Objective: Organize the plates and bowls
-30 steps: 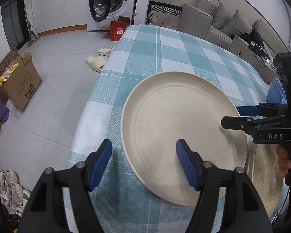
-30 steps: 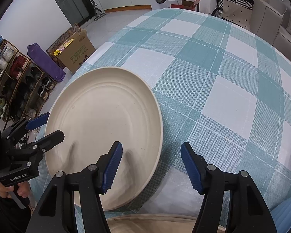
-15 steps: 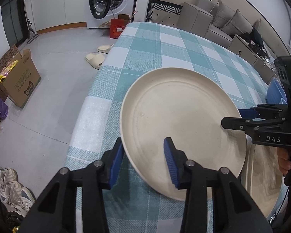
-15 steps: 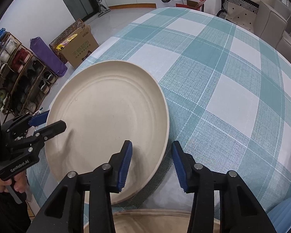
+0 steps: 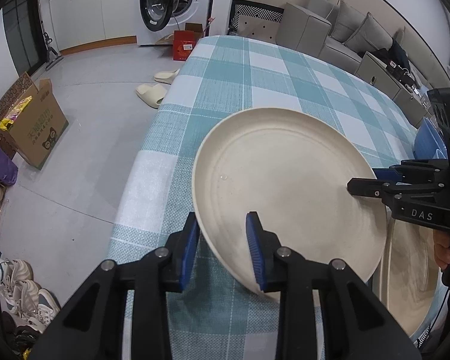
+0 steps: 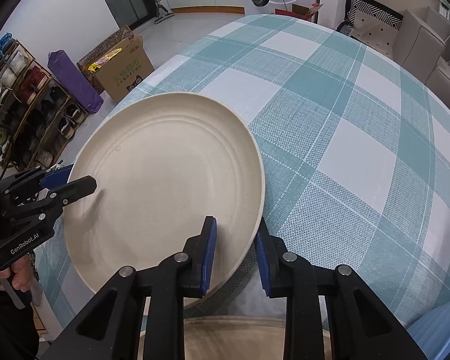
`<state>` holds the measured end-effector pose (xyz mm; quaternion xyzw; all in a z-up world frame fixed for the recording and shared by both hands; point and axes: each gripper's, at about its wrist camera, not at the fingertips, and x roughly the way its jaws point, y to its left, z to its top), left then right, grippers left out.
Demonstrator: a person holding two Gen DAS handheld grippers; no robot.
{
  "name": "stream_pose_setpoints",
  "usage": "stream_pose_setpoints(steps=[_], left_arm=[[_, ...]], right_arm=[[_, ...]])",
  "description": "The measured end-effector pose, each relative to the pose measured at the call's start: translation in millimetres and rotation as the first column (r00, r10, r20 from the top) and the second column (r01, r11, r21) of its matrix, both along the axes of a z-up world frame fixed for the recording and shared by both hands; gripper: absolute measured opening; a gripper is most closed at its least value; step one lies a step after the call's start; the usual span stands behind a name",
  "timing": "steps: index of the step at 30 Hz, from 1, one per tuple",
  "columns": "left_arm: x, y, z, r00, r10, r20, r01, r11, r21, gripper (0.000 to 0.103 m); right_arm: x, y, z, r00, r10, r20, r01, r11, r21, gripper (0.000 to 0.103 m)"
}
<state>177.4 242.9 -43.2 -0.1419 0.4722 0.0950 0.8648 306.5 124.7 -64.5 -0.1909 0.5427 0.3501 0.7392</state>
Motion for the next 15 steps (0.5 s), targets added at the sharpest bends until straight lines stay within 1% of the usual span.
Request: stream_pose_setpoints(steps=[10, 15], left_arm=[[-3.4, -4.7, 3.3, 1.000, -0.007, 0.012, 0.006, 1.000, 0.017, 0.030], [-5.2, -7.0, 10.6, 1.000, -0.009, 0.029, 0.008, 1.000, 0.025, 0.030]], right_arm=[[-5.2, -5.8, 5.8, 0.999, 0.006, 0.040, -0.007, 1.000, 0.013, 0.025], [-5.6, -8.4, 10.6, 0.999, 0.002, 0.049, -0.003, 1.000, 0.024, 0.025]])
